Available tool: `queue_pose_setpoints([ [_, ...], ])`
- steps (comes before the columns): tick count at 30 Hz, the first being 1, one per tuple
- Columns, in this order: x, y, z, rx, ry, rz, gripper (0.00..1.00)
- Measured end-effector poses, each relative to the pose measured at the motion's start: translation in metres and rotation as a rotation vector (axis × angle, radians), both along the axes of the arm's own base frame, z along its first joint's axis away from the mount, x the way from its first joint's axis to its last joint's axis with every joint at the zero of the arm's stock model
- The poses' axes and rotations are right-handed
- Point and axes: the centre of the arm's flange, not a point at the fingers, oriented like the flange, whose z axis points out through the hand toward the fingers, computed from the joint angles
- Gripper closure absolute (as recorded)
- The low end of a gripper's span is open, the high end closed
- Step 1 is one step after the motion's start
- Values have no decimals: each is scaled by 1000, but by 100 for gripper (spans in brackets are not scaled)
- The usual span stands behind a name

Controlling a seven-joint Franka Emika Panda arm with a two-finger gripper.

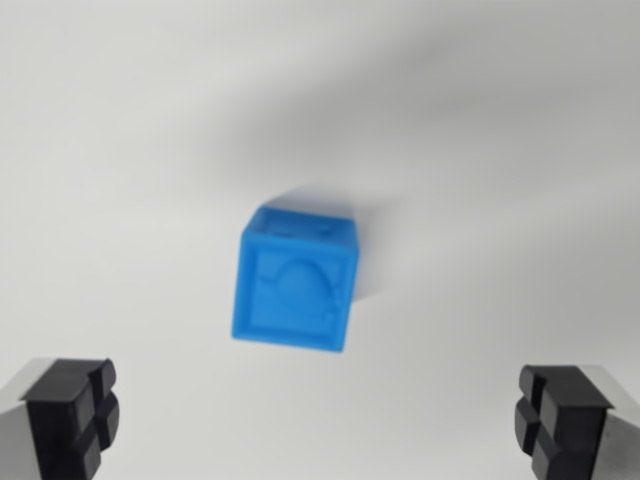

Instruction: Stack cube

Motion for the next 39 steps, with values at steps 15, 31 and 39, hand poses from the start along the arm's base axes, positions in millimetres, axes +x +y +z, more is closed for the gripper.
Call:
queue_pose_setpoints([
  [15,-19,24,-51,-3,5,-55,0],
  [31,-20,23,-114,-4,6,-57,0],
  [39,-20,23,-137,-3,5,-57,0],
])
